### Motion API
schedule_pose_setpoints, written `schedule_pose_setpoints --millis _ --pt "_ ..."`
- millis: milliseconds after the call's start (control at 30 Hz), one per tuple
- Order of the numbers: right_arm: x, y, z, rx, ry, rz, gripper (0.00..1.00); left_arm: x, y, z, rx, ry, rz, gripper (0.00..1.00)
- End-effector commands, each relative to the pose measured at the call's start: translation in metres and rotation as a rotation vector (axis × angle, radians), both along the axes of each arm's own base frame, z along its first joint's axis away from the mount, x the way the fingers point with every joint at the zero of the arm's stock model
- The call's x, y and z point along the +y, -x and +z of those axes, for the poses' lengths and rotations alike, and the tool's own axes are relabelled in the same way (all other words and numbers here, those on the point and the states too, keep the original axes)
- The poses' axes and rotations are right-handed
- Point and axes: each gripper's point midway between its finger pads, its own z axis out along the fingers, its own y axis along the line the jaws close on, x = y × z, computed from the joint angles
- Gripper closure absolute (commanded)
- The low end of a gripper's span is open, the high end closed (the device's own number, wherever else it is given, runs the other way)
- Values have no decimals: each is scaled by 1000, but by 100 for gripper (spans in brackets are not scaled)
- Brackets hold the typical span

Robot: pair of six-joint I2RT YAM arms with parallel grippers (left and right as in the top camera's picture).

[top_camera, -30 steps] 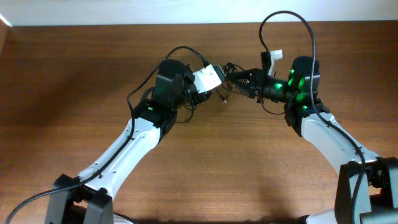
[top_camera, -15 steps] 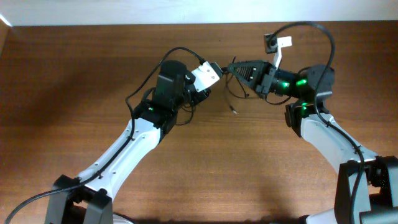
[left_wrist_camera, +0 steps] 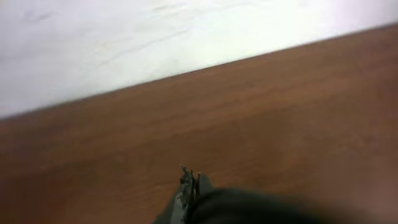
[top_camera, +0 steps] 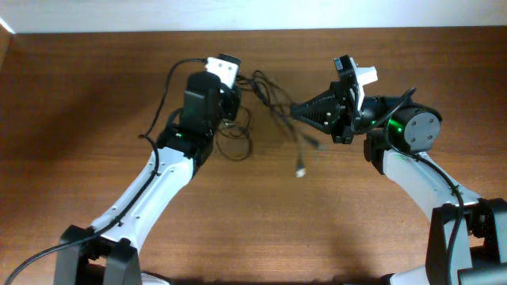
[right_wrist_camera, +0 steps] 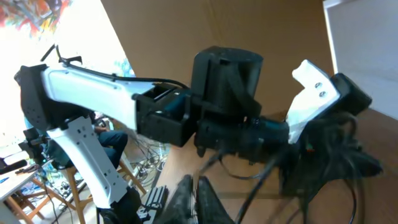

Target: Untangle cables

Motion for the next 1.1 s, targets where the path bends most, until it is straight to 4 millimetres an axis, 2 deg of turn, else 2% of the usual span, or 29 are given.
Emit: schedule_pose_setpoints --millis 0,100,200,233,267,300,333,367,400,500,567,733,933,1067 --pt "1 7 8 -65 3 16 96 50 -9 6 0 68 189 100" --pt "1 7 8 -65 3 16 96 65 -10 3 11 64 221 100" --pt "2 7 8 -58 4 16 95 54 -13 11 -21 72 159 100" --pt "2 5 7 -36 5 14 81 40 -14 15 -43 41 57 100" --pt "2 1 5 6 7 10 62 19 -13 24 -85 10 -96 100" --pt "2 -2 3 37 7 6 50 10 -12 28 -108 -5 -163 100" --pt "3 -9 0 112 7 -6 29 -2 -9 34 -143 -24 -250 100" --pt "3 -14 -3 164 3 -20 17 -9 -7 38 -168 -38 -307 100" --pt "4 -19 -4 204 -2 -33 11 -12 -6 38 -176 -42 -329 100" --pt "3 -43 -14 399 -29 -116 7 -28 3 40 -213 -99 -465 100" --pt "2 -61 -30 570 -29 -181 7 -40 11 42 -264 -164 -582 100" --pt "3 -62 -34 634 -27 -180 6 -44 13 44 -309 -221 -632 100" --pt "3 -62 -33 683 -31 -174 7 -70 22 57 -441 -335 -742 100" --pt "4 -60 -34 688 -24 -161 7 -61 10 59 -449 -426 -652 100"
